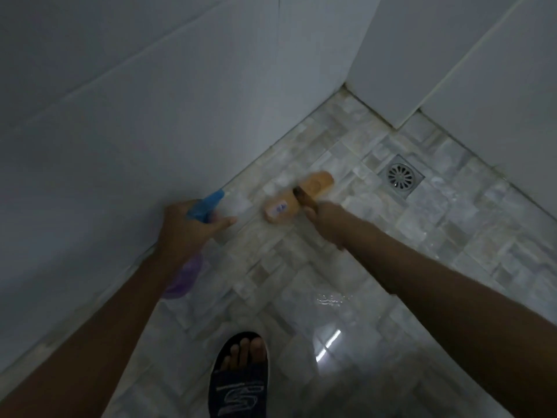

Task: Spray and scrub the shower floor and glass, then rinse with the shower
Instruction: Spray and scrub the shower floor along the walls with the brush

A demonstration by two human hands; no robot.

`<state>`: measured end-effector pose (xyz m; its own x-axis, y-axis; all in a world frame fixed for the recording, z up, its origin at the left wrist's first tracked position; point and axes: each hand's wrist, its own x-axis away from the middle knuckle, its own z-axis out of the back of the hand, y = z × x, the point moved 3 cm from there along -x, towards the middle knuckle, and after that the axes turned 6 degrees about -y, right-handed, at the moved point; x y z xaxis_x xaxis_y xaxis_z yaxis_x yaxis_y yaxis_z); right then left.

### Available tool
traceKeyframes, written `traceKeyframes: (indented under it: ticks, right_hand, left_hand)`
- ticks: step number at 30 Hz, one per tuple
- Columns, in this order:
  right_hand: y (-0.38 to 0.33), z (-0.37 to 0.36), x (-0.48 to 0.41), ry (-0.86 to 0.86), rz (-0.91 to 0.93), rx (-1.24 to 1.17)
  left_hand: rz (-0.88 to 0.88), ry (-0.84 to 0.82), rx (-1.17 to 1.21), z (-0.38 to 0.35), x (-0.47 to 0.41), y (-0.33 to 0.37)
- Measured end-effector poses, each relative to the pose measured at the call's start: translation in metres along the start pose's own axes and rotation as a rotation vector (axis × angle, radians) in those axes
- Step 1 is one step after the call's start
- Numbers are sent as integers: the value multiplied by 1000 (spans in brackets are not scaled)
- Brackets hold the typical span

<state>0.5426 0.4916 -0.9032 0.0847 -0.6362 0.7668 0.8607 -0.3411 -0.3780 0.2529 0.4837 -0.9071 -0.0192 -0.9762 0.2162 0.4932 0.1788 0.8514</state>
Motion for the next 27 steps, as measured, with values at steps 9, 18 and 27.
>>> traceKeyframes:
  ticks: [9, 18, 27]
  right_hand:
    - [-28, 0, -22, 18, -2, -91]
    - [-12, -54, 29, -49, -9, 51]
    - [-69, -65, -12, 46, 114, -93]
  left_hand:
    - [-91, 99, -21, 21, 23, -18]
    - [-134, 53, -18, 13, 45, -19]
    - [-107, 43, 1, 28, 56, -14]
